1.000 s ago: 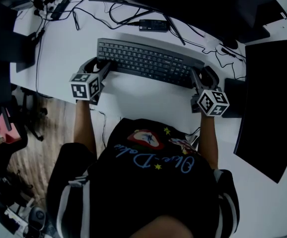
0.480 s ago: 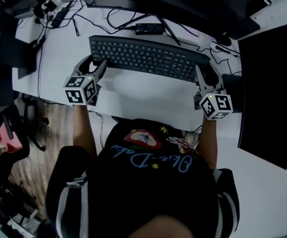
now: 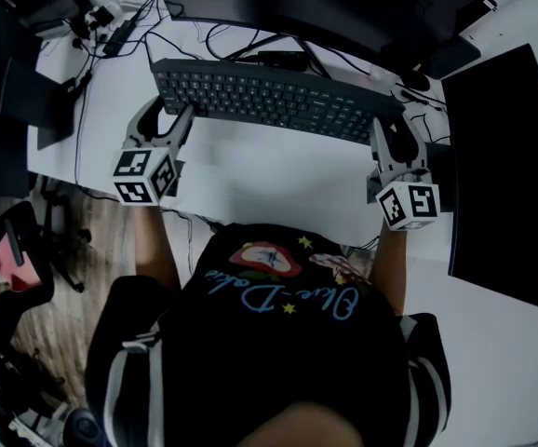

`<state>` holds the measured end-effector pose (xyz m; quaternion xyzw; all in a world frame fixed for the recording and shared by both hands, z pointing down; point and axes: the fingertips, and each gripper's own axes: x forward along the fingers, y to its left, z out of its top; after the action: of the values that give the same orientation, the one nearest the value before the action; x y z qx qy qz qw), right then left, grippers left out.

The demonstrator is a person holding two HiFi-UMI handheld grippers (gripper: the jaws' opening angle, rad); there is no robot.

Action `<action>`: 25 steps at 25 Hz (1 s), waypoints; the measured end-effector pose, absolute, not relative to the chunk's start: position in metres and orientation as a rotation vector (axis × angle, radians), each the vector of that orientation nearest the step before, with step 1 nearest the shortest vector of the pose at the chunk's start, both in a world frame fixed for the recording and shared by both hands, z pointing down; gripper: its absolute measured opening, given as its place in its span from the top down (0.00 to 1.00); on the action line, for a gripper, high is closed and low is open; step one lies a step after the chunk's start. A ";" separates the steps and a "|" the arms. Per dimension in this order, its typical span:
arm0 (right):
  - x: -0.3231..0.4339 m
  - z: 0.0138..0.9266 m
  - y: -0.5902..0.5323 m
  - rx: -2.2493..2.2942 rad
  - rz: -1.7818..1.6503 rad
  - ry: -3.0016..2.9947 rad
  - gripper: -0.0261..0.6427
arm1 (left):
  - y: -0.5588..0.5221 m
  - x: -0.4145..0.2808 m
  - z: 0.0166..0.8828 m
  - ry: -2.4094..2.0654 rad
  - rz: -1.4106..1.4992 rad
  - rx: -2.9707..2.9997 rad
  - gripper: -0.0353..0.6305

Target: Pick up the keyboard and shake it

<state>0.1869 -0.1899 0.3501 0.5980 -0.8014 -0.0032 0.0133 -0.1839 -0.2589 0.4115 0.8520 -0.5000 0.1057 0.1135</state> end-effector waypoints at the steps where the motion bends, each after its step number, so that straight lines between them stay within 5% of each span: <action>1: 0.185 0.345 -0.189 1.867 -0.042 -2.502 0.71 | -0.259 -0.185 0.407 -1.474 0.297 2.506 0.57; 25: 0.172 0.251 -0.158 1.836 -0.638 -2.528 0.71 | -0.254 -0.181 0.346 -1.571 -0.009 2.609 0.58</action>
<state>0.1719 -0.1582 0.2512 0.5755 -0.7926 -0.2000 -0.0236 -0.1813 -0.2536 0.3460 0.8556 -0.5154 -0.0030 0.0481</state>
